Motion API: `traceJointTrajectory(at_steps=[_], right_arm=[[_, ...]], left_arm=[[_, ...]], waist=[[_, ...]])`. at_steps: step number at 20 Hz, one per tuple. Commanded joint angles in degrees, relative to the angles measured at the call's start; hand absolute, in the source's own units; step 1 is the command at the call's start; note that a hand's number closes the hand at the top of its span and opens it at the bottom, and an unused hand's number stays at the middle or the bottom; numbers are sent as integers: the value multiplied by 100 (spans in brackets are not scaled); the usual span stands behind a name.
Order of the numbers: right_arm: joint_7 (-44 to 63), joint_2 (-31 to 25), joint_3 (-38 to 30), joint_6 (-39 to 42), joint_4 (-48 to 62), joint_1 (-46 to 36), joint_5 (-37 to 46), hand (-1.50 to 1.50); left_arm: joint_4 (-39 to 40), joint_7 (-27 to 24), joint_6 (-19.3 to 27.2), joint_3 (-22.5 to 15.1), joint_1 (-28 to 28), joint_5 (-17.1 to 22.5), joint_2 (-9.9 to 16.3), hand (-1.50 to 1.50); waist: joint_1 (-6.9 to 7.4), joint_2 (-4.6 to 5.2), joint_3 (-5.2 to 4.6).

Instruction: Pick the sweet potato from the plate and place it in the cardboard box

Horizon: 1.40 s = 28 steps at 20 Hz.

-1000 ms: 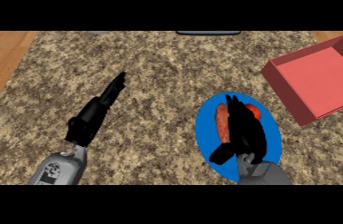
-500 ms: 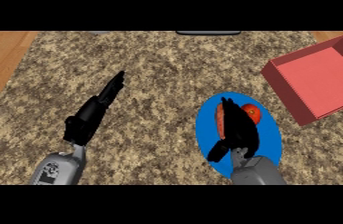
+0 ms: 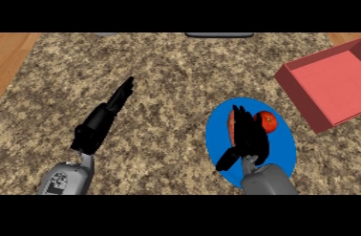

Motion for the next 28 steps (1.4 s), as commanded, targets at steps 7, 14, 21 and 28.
traceJointTrajectory(at_steps=[7,14,21,28], right_arm=[[-291,121,-5,-358,648,151,220,150],[-613,-89,-76,-408,926,-233,476,150],[-4007,-2353,447,35,-334,414,-93,150],[-6974,-4242,-620,-1171,-657,836,-789,150]], left_arm=[[-41,135,-408,341,-117,137,87,0],[-143,75,-312,258,38,-50,-69,0],[119,-90,-190,347,-21,-117,-47,0],[72,-49,-146,387,89,-62,-98,0]], waist=[[-9,26,17],[2,25,17],[-217,-49,40],[-405,-31,55]])
